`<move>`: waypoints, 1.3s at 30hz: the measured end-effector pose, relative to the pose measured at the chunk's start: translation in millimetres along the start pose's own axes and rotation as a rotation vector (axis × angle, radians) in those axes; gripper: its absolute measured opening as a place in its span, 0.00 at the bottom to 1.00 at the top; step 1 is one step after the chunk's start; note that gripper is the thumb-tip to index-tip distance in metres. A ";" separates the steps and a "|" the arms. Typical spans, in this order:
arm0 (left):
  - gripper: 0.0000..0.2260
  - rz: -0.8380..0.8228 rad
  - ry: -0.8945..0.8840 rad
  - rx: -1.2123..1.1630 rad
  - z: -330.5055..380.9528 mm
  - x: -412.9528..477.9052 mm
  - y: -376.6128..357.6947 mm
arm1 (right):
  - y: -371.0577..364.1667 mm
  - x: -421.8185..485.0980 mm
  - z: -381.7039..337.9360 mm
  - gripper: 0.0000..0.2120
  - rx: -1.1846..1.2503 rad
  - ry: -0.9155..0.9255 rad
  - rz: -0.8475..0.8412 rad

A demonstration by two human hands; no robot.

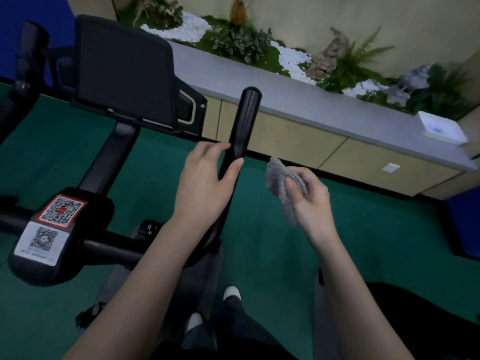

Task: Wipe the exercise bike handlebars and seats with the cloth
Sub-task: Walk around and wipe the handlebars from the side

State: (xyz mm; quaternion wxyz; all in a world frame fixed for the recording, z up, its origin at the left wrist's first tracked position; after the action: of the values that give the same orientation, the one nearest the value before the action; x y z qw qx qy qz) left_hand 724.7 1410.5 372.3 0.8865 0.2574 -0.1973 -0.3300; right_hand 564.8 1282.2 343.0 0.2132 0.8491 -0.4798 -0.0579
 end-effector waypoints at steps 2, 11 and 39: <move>0.18 0.008 -0.063 0.045 8.5 -4.0 1.3 | 7.9 -10.3 5.7 0.08 -0.056 0.015 0.032; 0.19 -0.144 -0.296 0.230 48.9 -22.1 -36.9 | 53.2 -36.3 25.0 0.08 -0.136 0.016 0.160; 0.30 -0.815 -0.311 0.749 105.3 -129.5 -395.3 | 354.7 -126.7 220.7 0.07 -0.088 -0.270 0.399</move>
State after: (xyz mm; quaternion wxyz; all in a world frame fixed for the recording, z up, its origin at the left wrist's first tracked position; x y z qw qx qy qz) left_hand 387.6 1208.2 200.3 0.4968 0.5575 -0.3135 -0.5866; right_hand 150.1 1161.7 278.5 0.1910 0.7120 -0.6592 -0.1486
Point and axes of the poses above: each hand's wrist, its own x-axis towards the middle knuckle, its own y-axis out of the back of the hand, z = x × y, the point moved 7 cm from there along x, towards the middle knuckle
